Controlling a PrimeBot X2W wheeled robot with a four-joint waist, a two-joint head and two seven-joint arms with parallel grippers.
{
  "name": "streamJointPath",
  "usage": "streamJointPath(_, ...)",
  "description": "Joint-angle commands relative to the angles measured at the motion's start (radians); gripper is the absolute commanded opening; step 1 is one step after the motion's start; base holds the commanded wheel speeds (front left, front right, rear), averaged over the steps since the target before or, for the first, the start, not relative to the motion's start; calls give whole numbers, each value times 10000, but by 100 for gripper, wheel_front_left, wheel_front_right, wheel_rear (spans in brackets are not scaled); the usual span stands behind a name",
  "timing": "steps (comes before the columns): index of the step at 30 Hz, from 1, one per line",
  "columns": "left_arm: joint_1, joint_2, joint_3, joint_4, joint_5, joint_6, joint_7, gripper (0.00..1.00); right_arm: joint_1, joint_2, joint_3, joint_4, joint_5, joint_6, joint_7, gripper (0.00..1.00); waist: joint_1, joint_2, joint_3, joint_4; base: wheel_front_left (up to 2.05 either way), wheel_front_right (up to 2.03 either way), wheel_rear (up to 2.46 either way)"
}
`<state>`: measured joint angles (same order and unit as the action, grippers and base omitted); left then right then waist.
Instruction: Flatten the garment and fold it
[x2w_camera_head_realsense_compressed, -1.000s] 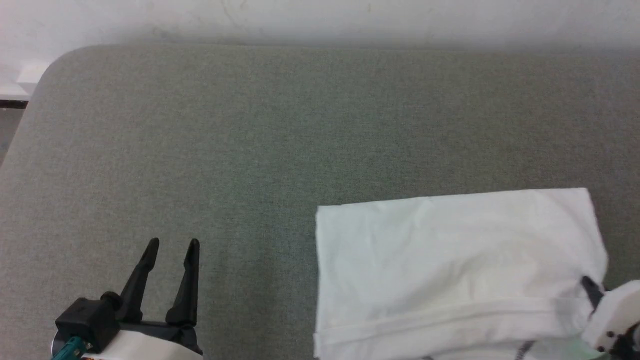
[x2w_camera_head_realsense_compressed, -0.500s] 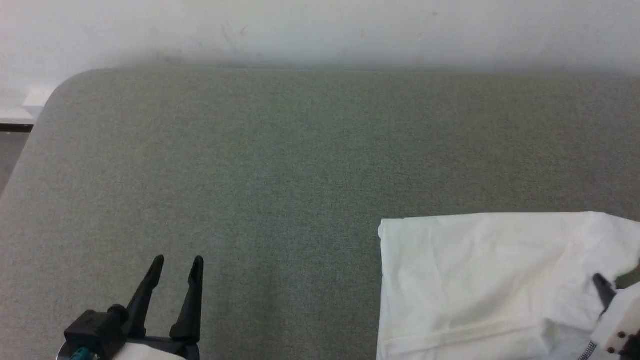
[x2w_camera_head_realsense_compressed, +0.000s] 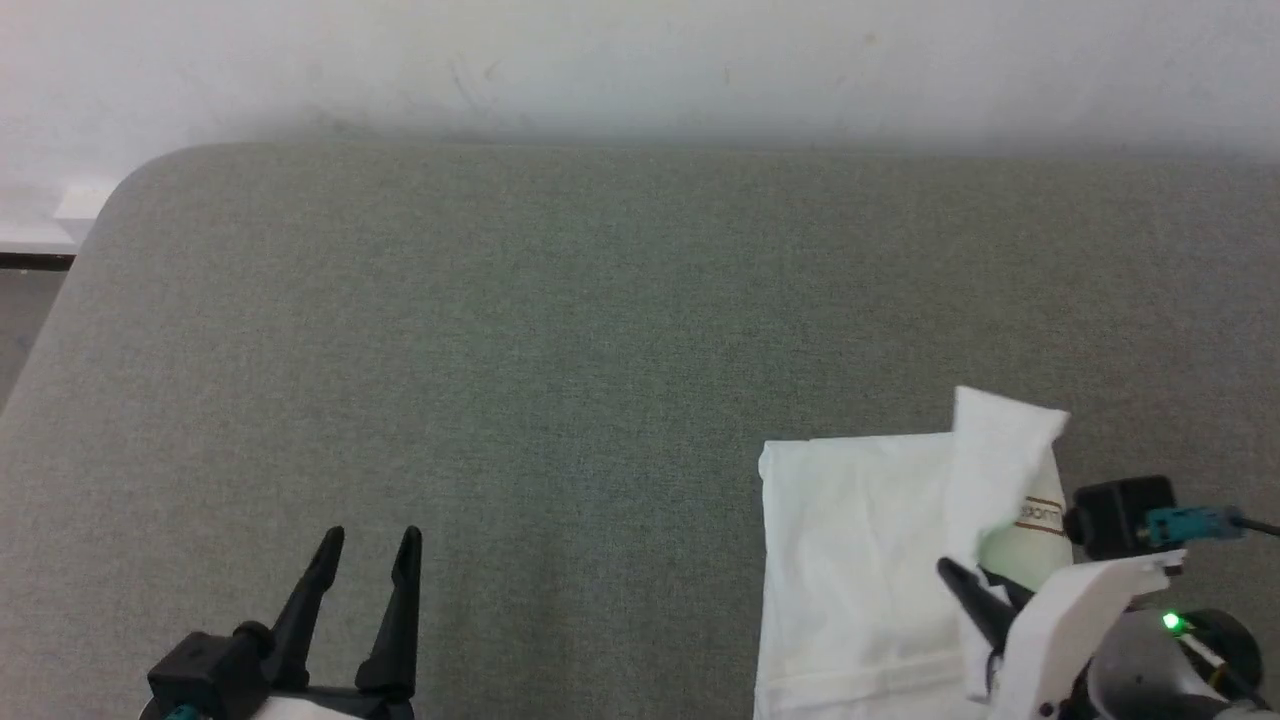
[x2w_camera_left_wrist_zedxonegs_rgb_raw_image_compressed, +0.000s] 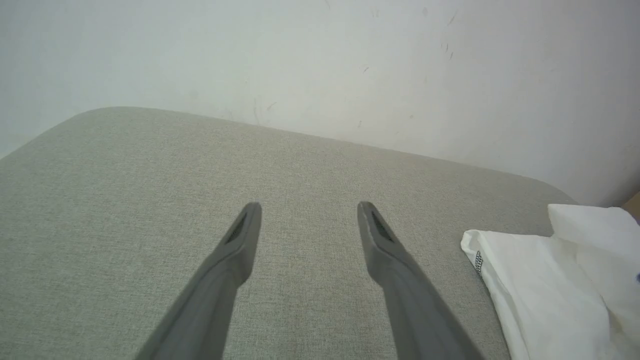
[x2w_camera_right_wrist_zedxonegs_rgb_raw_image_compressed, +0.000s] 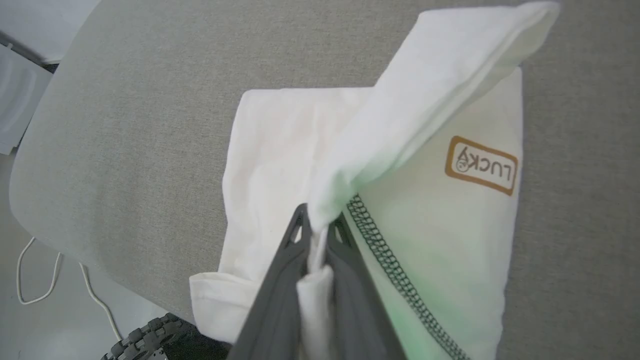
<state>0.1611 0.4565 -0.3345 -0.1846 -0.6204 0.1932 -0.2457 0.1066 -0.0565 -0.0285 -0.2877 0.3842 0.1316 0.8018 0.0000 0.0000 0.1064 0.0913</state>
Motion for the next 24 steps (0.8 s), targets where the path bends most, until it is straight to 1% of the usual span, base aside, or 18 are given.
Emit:
streamJointPath(1, -73, -53, -12, 39, -38, -57, -19, 100, -110, 49, 139, -16, 89, -9, 32, 0, 0, 0, 53, 46, 0, 0, 0)
streamJointPath(5, -207, -112, -40, 115, -55, -150, -38, 100, -372, 57, 921, 379, 157, -9, 0, 0, 0, 0, 193, 197, 0, 0, 0)
streamJointPath(12, -429, -177, -71, 291, -101, -298, -57, 100, -910, 60, 1946, 1333, 148, -9, -518, 0, 0, 0, 436, 548, 0, 0, 0)
streamJointPath(16, -505, -241, -128, 417, -120, -373, -67, 100, -1096, 61, 2419, 2036, 1, -9, -541, 0, 0, 0, 502, 699, 0, 0, 0)
streamJointPath(17, -526, -256, -143, 444, -120, -387, -69, 100, -1133, 61, 2443, 2217, -135, -9, -515, 4, 0, 0, 510, 726, 0, 0, 0)
streamJointPath(18, -549, -270, -157, 466, -122, -400, -70, 100, -1187, 61, 2511, 2354, -314, -9, -506, 46, 0, 0, 517, 759, 0, 0, 0)
streamJointPath(19, -569, -283, -167, 486, -124, -410, -72, 100, -1221, 61, 2547, 2492, -462, -9, -481, 100, 0, 0, 517, 785, 0, 0, 0)
streamJointPath(24, -604, -301, -182, 563, -145, -423, -77, 100, -1292, 61, 2583, 2767, -651, -9, -385, 100, 0, 0, 487, 807, 0, 0, 0)
